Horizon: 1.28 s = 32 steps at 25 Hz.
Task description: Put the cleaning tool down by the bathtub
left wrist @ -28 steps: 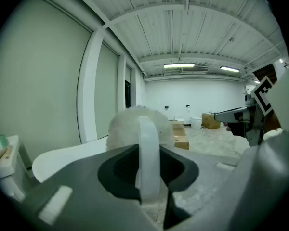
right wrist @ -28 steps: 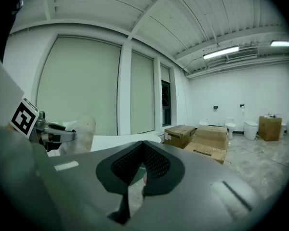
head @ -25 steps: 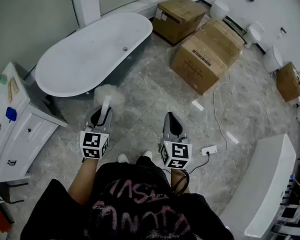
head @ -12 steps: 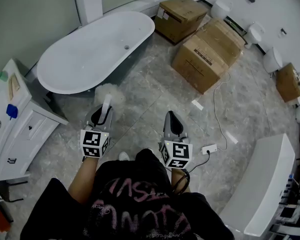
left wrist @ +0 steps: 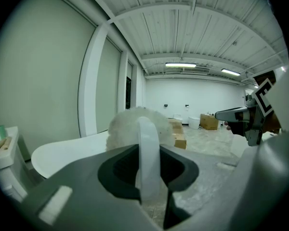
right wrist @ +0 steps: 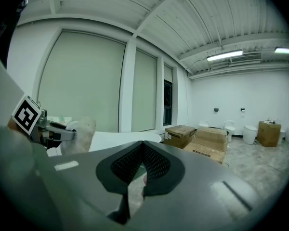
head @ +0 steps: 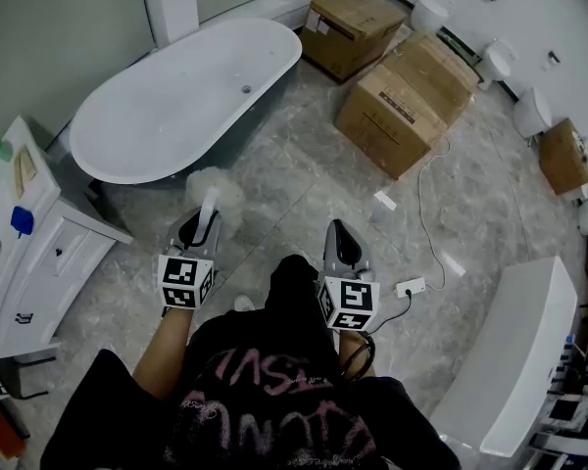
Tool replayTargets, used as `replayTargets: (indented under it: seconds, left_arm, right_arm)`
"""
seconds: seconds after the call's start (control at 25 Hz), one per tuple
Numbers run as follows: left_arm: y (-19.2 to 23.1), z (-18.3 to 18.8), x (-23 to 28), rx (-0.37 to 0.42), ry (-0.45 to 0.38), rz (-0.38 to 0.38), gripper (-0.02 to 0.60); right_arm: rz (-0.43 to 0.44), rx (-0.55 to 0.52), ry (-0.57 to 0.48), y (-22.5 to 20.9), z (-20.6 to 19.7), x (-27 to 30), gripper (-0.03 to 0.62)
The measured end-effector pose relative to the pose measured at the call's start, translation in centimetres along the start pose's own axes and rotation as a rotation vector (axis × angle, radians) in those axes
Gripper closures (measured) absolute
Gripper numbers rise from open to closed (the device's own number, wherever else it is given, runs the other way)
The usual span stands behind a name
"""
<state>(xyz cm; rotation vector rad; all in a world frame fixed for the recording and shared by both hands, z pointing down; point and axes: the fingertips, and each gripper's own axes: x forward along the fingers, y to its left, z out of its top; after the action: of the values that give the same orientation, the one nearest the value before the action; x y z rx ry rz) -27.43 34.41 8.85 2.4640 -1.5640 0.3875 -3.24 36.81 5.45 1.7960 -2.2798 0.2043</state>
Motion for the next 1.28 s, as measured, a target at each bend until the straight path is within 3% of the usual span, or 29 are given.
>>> replayTargets:
  seconds: [0.76, 1.28]
  left_arm:
    - [0.4, 1.2, 10.1, 0.057, 0.059, -0.045, 0.491]
    - [0.1, 0.2, 21.7, 0.045, 0.184, -0.063, 0.492]
  right_arm:
    - [-0.012, 0.038, 0.025, -5.9, -0.8, 8.9, 0.58]
    - [0.021, 0.072, 0.116, -12.6, -3.2, 19.1, 0.58]
